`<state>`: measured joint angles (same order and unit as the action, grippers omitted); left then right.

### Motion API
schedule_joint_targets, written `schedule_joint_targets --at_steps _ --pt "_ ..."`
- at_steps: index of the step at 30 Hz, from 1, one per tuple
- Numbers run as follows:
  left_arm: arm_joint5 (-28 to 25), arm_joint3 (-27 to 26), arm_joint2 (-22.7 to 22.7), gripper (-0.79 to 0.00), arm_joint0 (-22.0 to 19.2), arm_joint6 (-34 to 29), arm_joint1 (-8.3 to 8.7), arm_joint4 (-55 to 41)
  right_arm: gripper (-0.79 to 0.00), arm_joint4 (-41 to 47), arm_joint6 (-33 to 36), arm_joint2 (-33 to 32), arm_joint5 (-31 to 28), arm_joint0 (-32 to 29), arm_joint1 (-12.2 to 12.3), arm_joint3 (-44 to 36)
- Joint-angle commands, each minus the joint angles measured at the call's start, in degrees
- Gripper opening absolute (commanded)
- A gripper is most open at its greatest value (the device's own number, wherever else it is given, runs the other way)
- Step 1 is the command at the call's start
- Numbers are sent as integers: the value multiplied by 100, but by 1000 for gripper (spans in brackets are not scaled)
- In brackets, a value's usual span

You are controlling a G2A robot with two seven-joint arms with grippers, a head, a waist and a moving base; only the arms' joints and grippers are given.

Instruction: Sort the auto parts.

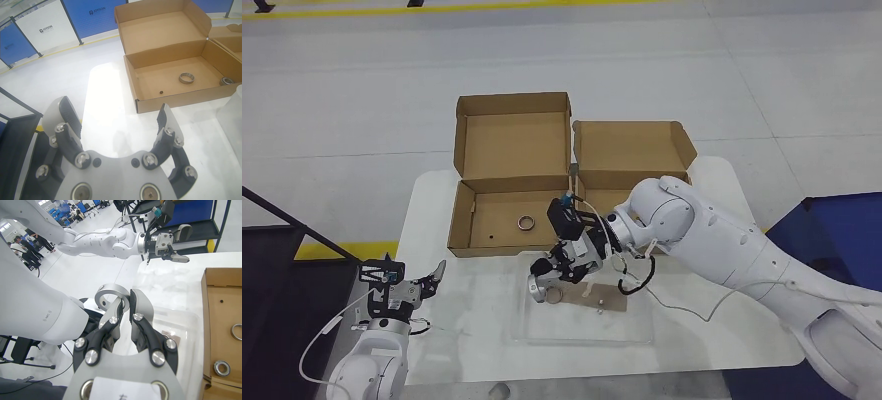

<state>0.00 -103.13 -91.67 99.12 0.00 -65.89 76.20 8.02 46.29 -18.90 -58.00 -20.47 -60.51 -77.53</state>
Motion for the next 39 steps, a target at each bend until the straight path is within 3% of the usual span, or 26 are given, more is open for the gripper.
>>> schedule_joint_targets --at_steps 1,6,12,30,34,37,39 --pt "0 0 0 0 0 0 0 0 -785 7 0 0 0 0 0 0" --pt "0 0 0 0 0 0 0 0 -785 91 -105 -9 22 -67 -3 -43" --pt "0 0 0 0 0 0 0 0 -785 2185 1 264 0 -122 -78 -796" --pt "0 0 0 0 0 0 0 0 -785 2224 -36 271 19 -160 -81 -831" --pt "0 0 0 0 0 0 0 0 -785 3776 68 443 68 -556 -136 -1337" --pt "0 0 0 0 0 0 0 0 -785 5167 866 616 865 -541 -182 -1661" --pt "0 0 0 0 0 0 0 0 -785 6178 1350 375 1348 -698 -211 -1691"
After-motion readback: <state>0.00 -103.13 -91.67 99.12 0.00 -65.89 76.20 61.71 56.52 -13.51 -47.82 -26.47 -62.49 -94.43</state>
